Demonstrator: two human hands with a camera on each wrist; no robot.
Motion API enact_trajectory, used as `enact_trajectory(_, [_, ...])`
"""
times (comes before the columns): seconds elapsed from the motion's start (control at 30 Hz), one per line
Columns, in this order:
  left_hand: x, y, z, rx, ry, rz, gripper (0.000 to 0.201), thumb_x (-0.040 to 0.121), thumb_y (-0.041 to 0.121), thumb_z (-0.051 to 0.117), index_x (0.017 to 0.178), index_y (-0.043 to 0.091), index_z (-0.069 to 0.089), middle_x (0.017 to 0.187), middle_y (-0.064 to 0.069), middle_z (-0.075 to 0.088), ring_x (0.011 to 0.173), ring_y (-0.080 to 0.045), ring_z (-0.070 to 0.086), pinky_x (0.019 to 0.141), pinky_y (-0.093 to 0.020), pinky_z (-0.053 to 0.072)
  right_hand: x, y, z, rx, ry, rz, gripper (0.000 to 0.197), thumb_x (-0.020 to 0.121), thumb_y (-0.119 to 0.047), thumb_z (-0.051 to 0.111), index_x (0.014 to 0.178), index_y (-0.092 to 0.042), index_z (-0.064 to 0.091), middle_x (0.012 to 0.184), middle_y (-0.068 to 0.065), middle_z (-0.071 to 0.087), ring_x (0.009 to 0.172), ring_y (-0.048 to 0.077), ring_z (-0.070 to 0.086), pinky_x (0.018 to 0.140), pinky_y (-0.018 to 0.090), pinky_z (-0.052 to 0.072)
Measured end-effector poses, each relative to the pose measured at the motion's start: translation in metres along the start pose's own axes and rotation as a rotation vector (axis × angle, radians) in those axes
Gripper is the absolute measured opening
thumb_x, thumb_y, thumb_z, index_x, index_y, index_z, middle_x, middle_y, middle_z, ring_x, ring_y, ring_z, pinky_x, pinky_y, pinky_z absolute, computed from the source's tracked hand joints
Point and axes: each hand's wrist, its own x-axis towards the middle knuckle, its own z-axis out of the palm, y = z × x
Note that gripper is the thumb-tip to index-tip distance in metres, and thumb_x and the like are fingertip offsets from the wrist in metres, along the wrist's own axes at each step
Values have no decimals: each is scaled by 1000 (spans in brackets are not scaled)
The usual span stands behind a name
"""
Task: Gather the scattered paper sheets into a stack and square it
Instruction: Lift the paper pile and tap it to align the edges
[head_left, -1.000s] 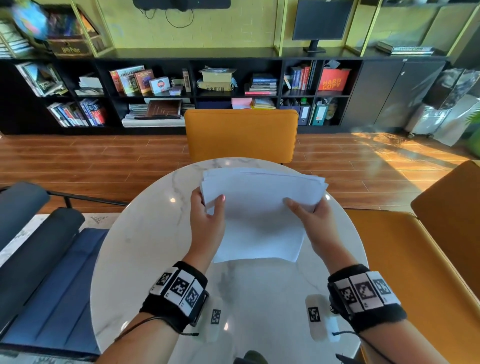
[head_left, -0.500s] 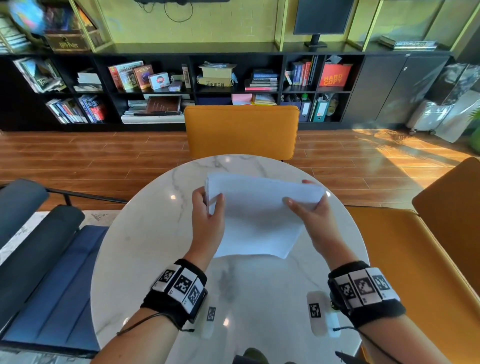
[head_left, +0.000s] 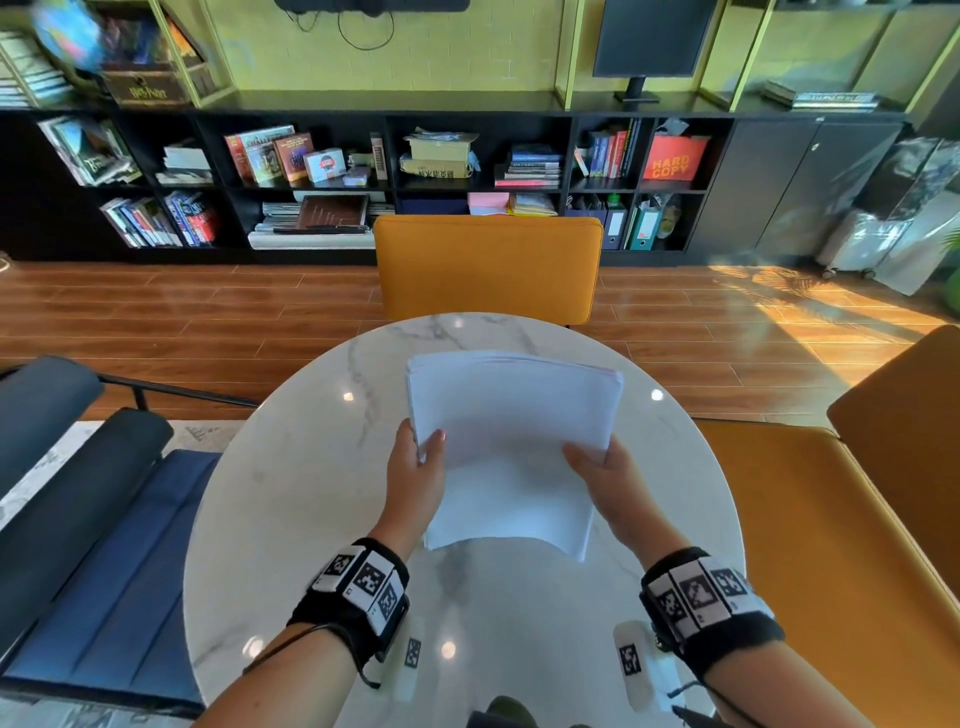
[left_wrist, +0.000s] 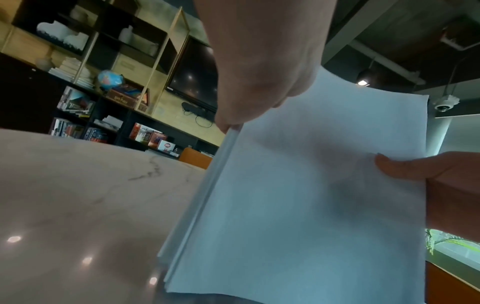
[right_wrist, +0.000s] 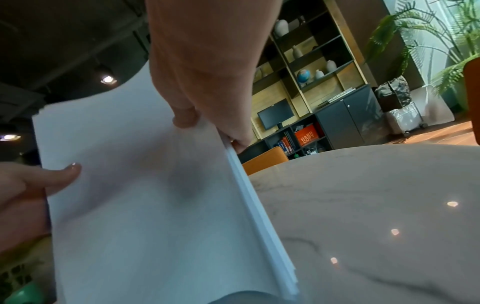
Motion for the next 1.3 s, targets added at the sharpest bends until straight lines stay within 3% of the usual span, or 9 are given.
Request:
enact_trajectory(0.3, [17, 36, -8, 251, 25, 225, 33, 95, 17, 49, 126, 5, 50, 121, -2, 58, 108, -16, 57, 84, -21, 39, 14, -10, -30, -310, 82, -62, 25, 85, -23, 66, 106, -11, 59, 72, -2, 49, 64, 16, 45, 59, 26, 38])
enact_trajectory(0.4, [22, 54, -13, 399, 36, 413, 26, 94, 9, 51, 118, 2, 56, 108, 1, 59, 97, -13, 54, 78, -20, 37, 12, -28, -39, -395, 277, -204, 67, 76, -29, 76, 134, -18, 43, 102, -2, 47, 87, 15, 48, 79, 29, 41])
enact_trajectory(0.5, [25, 61, -10, 543, -58, 625, 14, 88, 3, 54, 99, 5, 62, 91, -6, 67, 84, -27, 63, 71, -38, 48, 2, -56, -29, -460, 221, -447, 87, 70, -28, 81, 143, -21, 34, 122, -6, 43, 110, 8, 44, 93, 24, 38])
enact_trajectory(0.67, [13, 67, 8, 729, -172, 830, 13, 84, 2, 55, 93, 9, 62, 86, -6, 65, 80, -30, 60, 70, -33, 33, -6, -81, -2, -419, -128, -429, 31, 76, -20, 77, 101, -33, 66, 84, -22, 68, 79, -11, 60, 74, 13, 44])
enact_trajectory(0.73, [10, 68, 10, 690, -174, 798, 11, 85, 5, 57, 94, 9, 62, 87, -4, 65, 82, -29, 61, 70, -34, 35, -8, -81, 2, -353, -153, -373, 14, 80, -20, 73, 79, -33, 70, 66, -23, 70, 66, -5, 63, 66, 17, 48])
enact_trajectory(0.87, [12, 55, -10, 552, -101, 663, 25, 79, 33, 71, 91, 13, 63, 86, 3, 67, 81, -22, 65, 75, -45, 49, -13, -75, -6, -238, -132, -297, 6, 81, -17, 72, 77, -21, 74, 69, -14, 75, 70, -1, 70, 63, 15, 53])
enact_trajectory(1.0, [19, 24, -47, 496, 114, 393, 52, 69, 41, 80, 110, 14, 61, 104, -1, 66, 99, -22, 61, 92, -47, 47, -12, -66, -25, -127, -46, -175, 13, 78, -21, 75, 85, -10, 76, 92, 17, 76, 89, 32, 73, 84, 50, 57])
enact_trajectory(1.17, [21, 12, -56, -13, 11, -5, 62, 77, 23, 76, 129, 13, 46, 124, -2, 58, 115, -20, 56, 99, -36, 45, -12, -57, -28, 3, -59, -115, 10, 79, -14, 73, 77, -22, 77, 89, 7, 77, 86, 26, 73, 88, 51, 55])
enact_trajectory(1.3, [17, 19, -44, -92, 81, -4, 41, 87, 24, 66, 123, 10, 52, 115, -2, 66, 111, -19, 62, 99, -41, 48, -8, -47, -24, 42, -58, -117, 7, 80, -15, 72, 79, -21, 77, 88, 3, 77, 86, 22, 73, 90, 49, 55])
